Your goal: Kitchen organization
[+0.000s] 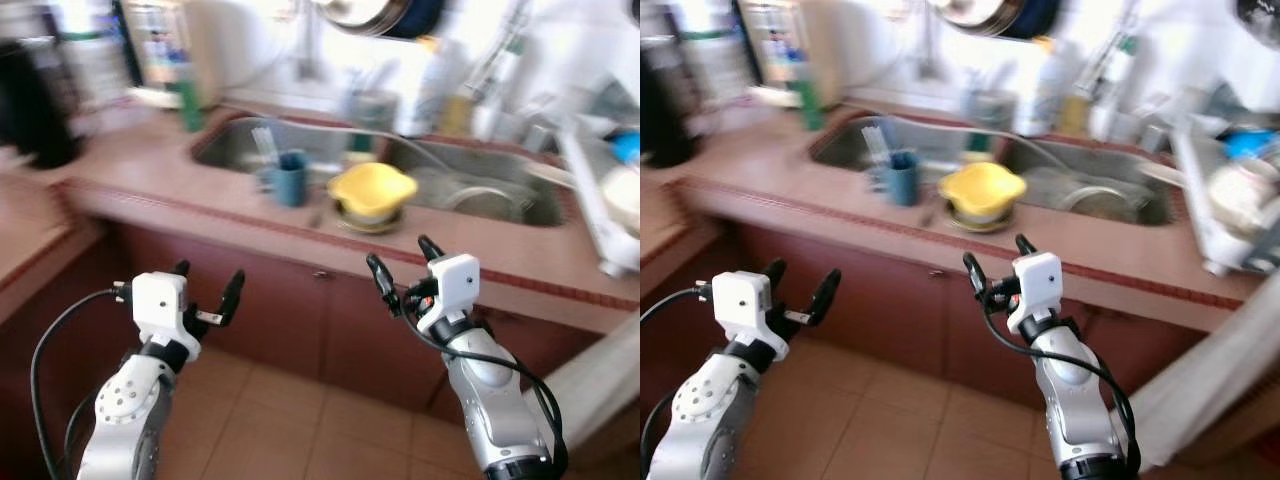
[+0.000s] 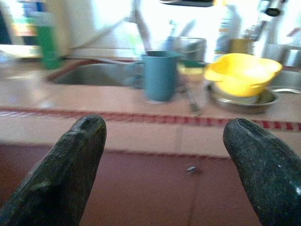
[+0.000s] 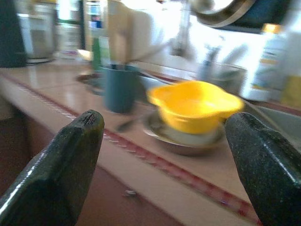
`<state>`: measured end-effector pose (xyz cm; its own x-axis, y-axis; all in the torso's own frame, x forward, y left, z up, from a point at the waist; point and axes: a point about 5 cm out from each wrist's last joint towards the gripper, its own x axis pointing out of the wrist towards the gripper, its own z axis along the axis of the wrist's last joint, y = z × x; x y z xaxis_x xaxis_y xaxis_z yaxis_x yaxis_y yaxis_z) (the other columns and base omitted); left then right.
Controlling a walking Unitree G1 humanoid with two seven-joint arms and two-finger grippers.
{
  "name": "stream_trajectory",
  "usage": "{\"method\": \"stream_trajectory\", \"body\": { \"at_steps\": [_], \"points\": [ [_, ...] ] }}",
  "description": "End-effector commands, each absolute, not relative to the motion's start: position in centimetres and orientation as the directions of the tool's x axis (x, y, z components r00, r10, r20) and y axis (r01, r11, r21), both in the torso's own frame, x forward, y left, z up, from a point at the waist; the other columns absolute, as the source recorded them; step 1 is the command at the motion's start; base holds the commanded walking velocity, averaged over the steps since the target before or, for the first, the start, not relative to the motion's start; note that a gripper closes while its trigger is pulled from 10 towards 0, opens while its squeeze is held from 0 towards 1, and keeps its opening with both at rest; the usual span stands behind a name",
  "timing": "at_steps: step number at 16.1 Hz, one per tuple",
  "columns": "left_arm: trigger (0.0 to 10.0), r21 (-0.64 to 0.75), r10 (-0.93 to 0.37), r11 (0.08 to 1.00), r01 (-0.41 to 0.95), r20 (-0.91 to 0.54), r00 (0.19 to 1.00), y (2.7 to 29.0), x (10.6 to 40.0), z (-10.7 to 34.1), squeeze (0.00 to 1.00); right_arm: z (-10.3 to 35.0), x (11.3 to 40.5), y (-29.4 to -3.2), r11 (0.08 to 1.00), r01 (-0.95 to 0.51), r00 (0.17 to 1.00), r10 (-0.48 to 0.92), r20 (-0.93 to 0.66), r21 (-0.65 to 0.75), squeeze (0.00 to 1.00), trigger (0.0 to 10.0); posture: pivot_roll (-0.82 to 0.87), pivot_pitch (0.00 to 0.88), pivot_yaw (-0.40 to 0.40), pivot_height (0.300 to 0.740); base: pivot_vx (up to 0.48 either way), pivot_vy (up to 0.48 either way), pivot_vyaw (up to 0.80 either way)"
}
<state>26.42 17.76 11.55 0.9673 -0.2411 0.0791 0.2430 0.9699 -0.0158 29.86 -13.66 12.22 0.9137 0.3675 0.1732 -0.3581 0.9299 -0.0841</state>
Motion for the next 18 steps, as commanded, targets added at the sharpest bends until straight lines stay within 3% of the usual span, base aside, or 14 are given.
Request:
{"method": "stream_trajectory", "body": {
  "at_steps": [1,9,18],
  "points": [
    [10.0,-0.021,-0.254,0.966,0.257,0.082,0.964,17.15,26.56,11.69,0.00,12.32,29.96,-14.58,0.941,-0.328,0.924,0.338,0.177,-0.082,0.00,10.0,-0.08,0.000,0.001,0.740,0.375,0.000,-0.62],
    [10.0,-0.031,-0.248,0.967,0.251,0.087,0.965,17.02,26.57,11.74,0.00,12.35,29.89,-14.55,0.935,-0.342,0.919,0.354,0.175,-0.094,0.00,10.0,-0.08,0.000,-0.008,0.740,0.375,0.000,0.00],
    [10.0,-0.077,-0.244,0.964,0.253,0.116,0.963,17.08,26.75,12.10,0.00,12.44,30.00,-14.37,0.930,-0.348,0.913,0.364,0.182,-0.114,0.00,10.0,-0.09,0.000,-0.005,0.740,0.000,0.000,0.00]
  ]
}}
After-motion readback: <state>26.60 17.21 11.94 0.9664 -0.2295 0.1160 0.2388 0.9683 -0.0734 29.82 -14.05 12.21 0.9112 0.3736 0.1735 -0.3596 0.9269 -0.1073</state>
